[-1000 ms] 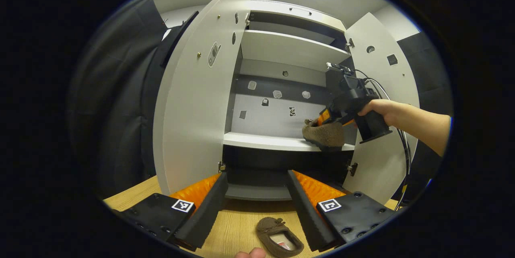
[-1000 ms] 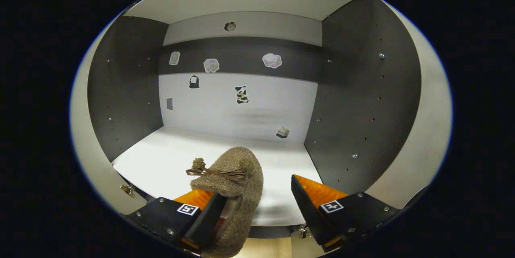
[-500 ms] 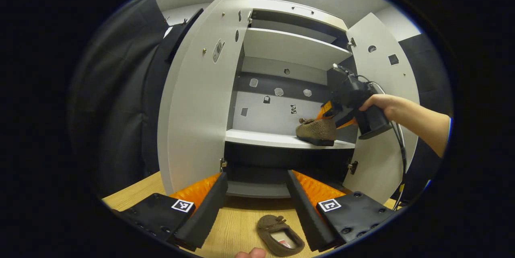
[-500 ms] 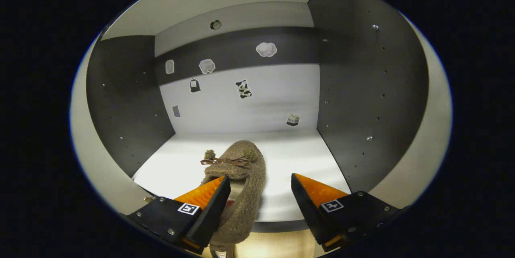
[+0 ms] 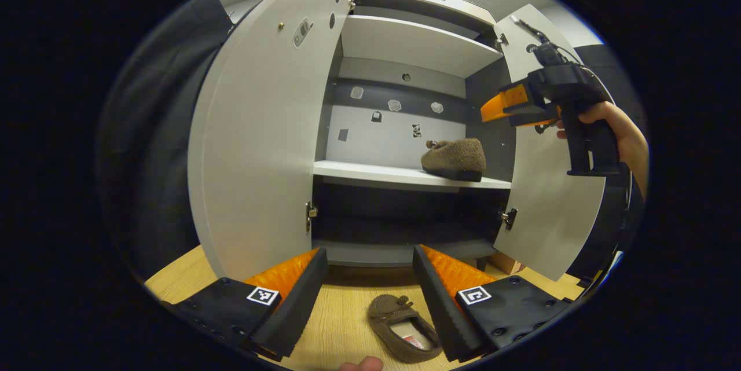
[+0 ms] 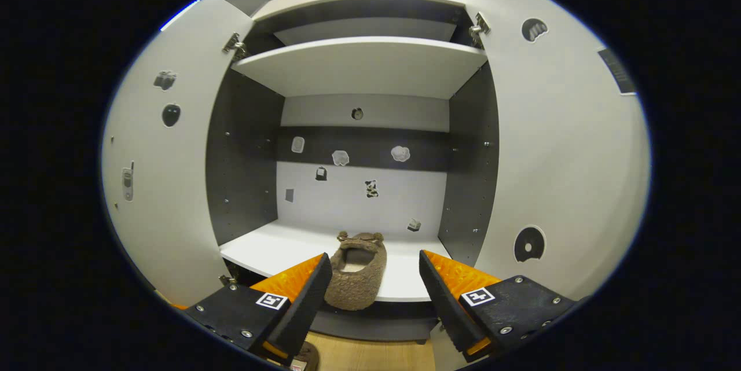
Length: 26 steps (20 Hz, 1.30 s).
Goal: Grab one shoe with the right hand and put it into the shoe cabinet, grab the other shoe with the left hand and put it into the shoe cabinet; then close the right door with the right hand and the left door with the left hand.
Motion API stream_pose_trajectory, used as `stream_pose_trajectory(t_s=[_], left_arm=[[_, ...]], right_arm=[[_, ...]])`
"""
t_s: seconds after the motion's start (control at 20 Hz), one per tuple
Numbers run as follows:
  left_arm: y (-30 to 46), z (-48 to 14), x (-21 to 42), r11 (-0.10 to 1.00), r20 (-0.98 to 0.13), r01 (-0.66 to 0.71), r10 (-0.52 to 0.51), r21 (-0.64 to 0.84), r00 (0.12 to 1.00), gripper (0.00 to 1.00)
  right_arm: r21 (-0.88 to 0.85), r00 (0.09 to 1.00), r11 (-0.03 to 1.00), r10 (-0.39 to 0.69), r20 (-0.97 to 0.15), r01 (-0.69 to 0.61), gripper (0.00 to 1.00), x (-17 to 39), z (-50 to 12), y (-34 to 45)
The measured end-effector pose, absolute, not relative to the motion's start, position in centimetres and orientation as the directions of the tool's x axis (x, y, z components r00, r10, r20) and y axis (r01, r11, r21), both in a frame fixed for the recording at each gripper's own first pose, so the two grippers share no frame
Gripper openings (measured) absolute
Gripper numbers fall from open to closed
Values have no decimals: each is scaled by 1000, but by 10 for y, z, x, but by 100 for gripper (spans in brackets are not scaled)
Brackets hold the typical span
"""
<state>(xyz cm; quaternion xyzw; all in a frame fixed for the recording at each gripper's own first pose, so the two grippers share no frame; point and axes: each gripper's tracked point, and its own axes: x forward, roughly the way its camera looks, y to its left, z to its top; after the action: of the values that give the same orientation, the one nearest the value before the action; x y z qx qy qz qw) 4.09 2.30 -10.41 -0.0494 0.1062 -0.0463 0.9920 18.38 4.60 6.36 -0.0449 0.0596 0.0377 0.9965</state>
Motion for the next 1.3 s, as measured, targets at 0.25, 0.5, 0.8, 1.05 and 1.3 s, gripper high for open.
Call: stream_pose_trajectory(t_s=[0.25,0.5,0.8,1.05,1.3], left_arm=[[-1,-156,23,983,-339,137,-172,-125,925,96],[-15,-207,10,977,-460,179,-211,-114,862,97],[-12,-259,24,983,-549,138,-181,-119,816,97],[-8,-302,47,989,-603,101,-148,-112,784,97],[0,-327,70,995,-612,49,-94,-89,786,97]], right_arm=[[-32,997,997,64,-42,-65,93,122,35,37],[-47,999,998,28,-22,-29,93,71,1,16],[-51,998,998,41,-39,-43,93,36,-3,10],[-33,998,999,34,-44,-35,93,24,7,3],[-73,998,996,52,-44,-55,93,25,18,3]])
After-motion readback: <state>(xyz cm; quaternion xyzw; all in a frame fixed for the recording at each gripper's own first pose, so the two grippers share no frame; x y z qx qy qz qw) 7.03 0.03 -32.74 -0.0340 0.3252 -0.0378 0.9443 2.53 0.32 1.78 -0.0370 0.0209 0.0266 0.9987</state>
